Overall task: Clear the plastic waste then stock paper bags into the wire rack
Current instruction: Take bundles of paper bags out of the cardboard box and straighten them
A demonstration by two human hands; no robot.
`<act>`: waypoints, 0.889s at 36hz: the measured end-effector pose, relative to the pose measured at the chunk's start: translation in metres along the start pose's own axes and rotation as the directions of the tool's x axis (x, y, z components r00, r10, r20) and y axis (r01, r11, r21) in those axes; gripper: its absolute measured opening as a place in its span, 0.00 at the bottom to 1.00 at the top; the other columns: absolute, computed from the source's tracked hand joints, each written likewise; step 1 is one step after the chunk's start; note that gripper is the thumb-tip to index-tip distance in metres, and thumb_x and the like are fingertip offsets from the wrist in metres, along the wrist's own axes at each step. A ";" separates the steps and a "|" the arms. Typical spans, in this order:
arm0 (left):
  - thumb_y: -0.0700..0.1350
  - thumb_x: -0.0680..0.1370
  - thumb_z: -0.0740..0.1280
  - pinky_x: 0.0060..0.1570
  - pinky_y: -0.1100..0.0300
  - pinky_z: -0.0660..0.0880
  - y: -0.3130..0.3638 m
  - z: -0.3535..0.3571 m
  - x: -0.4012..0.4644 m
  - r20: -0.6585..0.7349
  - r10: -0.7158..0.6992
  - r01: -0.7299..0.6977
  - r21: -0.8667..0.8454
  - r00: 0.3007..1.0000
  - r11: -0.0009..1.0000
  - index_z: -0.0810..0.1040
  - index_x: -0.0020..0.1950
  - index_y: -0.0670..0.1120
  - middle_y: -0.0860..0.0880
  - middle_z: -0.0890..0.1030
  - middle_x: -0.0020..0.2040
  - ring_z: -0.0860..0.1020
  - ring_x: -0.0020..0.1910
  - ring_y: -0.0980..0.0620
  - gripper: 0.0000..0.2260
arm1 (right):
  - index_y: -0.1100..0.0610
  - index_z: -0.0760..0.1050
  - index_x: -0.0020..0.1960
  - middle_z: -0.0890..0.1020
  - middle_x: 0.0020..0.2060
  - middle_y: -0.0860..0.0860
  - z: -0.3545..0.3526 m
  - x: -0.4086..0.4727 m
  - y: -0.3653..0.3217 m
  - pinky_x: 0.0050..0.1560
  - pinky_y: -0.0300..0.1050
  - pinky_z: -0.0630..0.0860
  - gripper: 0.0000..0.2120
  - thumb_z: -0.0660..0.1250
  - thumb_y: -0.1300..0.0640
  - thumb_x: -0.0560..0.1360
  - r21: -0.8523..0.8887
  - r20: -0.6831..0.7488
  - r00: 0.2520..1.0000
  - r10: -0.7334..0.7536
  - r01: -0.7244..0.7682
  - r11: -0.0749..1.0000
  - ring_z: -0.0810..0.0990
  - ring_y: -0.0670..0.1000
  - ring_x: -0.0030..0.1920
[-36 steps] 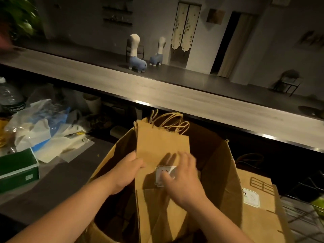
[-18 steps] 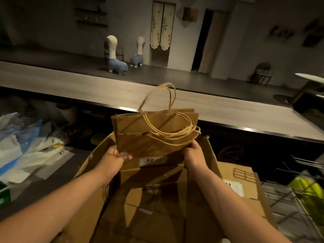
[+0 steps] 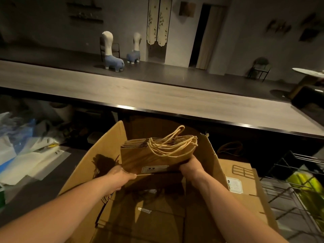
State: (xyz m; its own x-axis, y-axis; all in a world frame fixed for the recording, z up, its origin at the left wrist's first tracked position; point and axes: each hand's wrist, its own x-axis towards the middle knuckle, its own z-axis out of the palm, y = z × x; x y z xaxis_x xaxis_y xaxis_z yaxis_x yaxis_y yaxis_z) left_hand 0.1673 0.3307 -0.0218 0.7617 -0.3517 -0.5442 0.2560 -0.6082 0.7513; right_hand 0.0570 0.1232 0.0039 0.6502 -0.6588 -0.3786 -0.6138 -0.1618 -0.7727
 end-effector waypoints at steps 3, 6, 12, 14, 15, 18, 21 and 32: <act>0.49 0.75 0.71 0.51 0.56 0.74 -0.002 0.001 0.002 -0.044 0.021 -0.020 0.039 0.999 0.999 0.73 0.55 0.49 0.51 0.77 0.48 0.74 0.48 0.51 0.12 | 0.56 0.66 0.69 0.75 0.61 0.54 -0.001 0.000 -0.003 0.67 0.51 0.72 0.18 0.62 0.60 0.80 -0.062 0.013 0.998 0.057 -0.056 0.996 0.75 0.55 0.63; 0.50 0.75 0.72 0.52 0.55 0.74 -0.002 0.002 0.003 -0.054 0.042 -0.039 0.049 0.998 0.998 0.72 0.52 0.49 0.51 0.77 0.47 0.74 0.48 0.51 0.12 | 0.60 0.68 0.65 0.76 0.58 0.53 -0.001 0.001 -0.001 0.65 0.49 0.74 0.14 0.62 0.60 0.80 -0.118 0.008 0.998 0.067 -0.066 0.991 0.77 0.55 0.61; 0.52 0.74 0.72 0.58 0.50 0.75 -0.005 -0.001 0.003 -0.100 0.085 -0.075 0.102 0.991 0.992 0.76 0.54 0.47 0.48 0.79 0.51 0.77 0.55 0.47 0.13 | 0.60 0.68 0.68 0.77 0.61 0.58 0.001 -0.008 -0.001 0.59 0.48 0.74 0.17 0.59 0.62 0.80 -0.231 -0.025 0.999 -0.031 0.024 0.973 0.77 0.57 0.61; 0.51 0.75 0.72 0.57 0.51 0.76 -0.005 -0.003 0.003 -0.127 0.124 -0.114 0.082 0.984 0.990 0.76 0.52 0.47 0.48 0.80 0.50 0.78 0.52 0.48 0.12 | 0.57 0.68 0.68 0.77 0.61 0.56 0.000 -0.014 -0.003 0.59 0.48 0.74 0.15 0.58 0.61 0.81 -0.197 -0.051 0.997 -0.064 0.053 0.979 0.76 0.56 0.61; 0.50 0.75 0.71 0.56 0.51 0.76 -0.003 -0.005 0.001 -0.137 0.149 -0.142 0.065 0.979 0.988 0.75 0.51 0.47 0.48 0.80 0.49 0.78 0.50 0.49 0.10 | 0.56 0.68 0.67 0.77 0.61 0.55 -0.002 -0.016 -0.005 0.57 0.47 0.74 0.15 0.57 0.60 0.82 -0.177 -0.058 0.994 -0.097 0.085 0.981 0.77 0.55 0.59; 0.49 0.77 0.69 0.54 0.53 0.77 0.009 -0.014 -0.009 -0.126 0.292 -0.289 0.045 0.948 0.956 0.76 0.55 0.50 0.50 0.81 0.51 0.79 0.51 0.51 0.08 | 0.53 0.70 0.62 0.79 0.52 0.50 -0.011 -0.027 -0.019 0.50 0.47 0.75 0.10 0.55 0.58 0.83 -0.121 -0.085 0.976 -0.202 0.191 0.974 0.77 0.50 0.48; 0.48 0.79 0.66 0.55 0.51 0.77 0.032 -0.022 -0.037 -0.122 0.394 -0.409 -0.133 0.911 0.903 0.76 0.60 0.52 0.52 0.82 0.54 0.80 0.54 0.50 0.10 | 0.53 0.70 0.55 0.75 0.44 0.46 -0.034 -0.045 -0.044 0.43 0.44 0.70 0.06 0.54 0.57 0.83 -0.059 -0.136 0.944 -0.299 0.294 0.954 0.75 0.47 0.44; 0.48 0.80 0.63 0.50 0.45 0.79 0.117 0.040 -0.134 -0.059 0.533 -0.485 -0.508 0.844 0.712 0.77 0.58 0.53 0.49 0.85 0.49 0.83 0.49 0.46 0.08 | 0.50 0.72 0.50 0.78 0.47 0.55 -0.155 -0.119 -0.044 0.38 0.46 0.73 0.10 0.55 0.48 0.83 0.231 -0.213 0.930 -0.298 0.345 0.910 0.78 0.53 0.45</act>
State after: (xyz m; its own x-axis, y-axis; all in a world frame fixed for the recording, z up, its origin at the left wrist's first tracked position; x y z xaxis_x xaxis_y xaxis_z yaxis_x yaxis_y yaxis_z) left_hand 0.0710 0.2784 0.1238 0.8144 -0.5791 -0.0368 0.1152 0.0992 0.9884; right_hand -0.0622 0.0947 0.1618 0.6925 -0.7213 -0.0129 -0.2311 -0.2049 -0.9511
